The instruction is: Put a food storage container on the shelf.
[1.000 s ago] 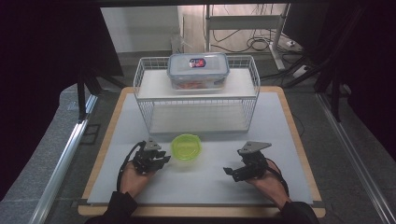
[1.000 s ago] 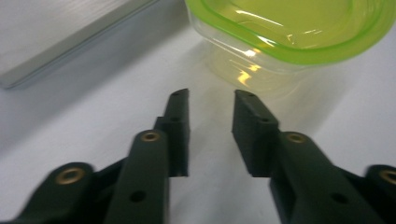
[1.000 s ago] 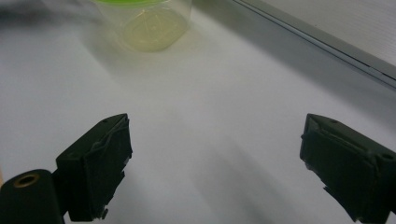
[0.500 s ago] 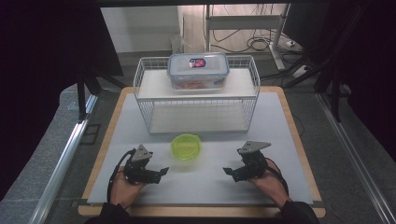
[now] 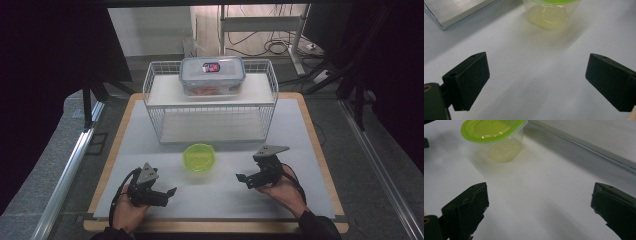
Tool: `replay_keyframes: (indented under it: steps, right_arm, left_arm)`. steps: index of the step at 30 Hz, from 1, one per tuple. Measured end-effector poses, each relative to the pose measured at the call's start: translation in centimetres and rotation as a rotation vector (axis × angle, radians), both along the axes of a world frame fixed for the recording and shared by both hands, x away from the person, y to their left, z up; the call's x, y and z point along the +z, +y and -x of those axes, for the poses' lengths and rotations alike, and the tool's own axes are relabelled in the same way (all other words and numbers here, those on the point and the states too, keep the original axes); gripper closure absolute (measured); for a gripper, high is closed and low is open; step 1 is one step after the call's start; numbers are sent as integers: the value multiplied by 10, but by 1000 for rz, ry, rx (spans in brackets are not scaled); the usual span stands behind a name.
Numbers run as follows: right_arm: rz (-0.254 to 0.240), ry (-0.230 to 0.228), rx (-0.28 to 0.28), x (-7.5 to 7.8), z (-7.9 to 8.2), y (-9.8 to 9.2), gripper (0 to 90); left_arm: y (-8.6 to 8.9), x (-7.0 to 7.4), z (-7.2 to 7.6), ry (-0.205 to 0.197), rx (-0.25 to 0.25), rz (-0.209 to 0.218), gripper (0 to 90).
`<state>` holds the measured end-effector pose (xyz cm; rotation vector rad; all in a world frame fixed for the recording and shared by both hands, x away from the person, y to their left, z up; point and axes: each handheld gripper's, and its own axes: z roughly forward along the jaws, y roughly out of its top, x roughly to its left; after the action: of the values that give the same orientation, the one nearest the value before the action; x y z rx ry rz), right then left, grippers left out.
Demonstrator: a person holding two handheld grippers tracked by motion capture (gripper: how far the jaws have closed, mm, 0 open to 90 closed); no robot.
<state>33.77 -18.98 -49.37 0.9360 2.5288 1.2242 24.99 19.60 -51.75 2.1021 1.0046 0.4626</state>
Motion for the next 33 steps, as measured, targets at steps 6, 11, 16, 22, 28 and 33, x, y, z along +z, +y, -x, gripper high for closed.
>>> replay_keyframes:
  steps: [6,11,16,22,28,33]
  right_arm:
    - [-40,54,0,7,-11,8,117]
    - [-68,83,5,13,-25,26,261]
    - [-116,115,2,20,-37,46,335]
    - [-129,168,-6,17,-51,71,464]
    - [-151,230,-15,10,-60,82,569]
    - [-148,284,-31,1,-67,86,651]
  left_arm:
    - [1,-2,2,4,-5,-3,54]
    - [-2,-2,2,7,-21,-23,54]
    - [-3,-3,2,9,-30,-35,56]
    - [-4,-4,1,16,-37,-43,57]
    - [-5,-5,1,21,-46,-51,61]
    - [-7,-7,1,27,-59,-62,62]
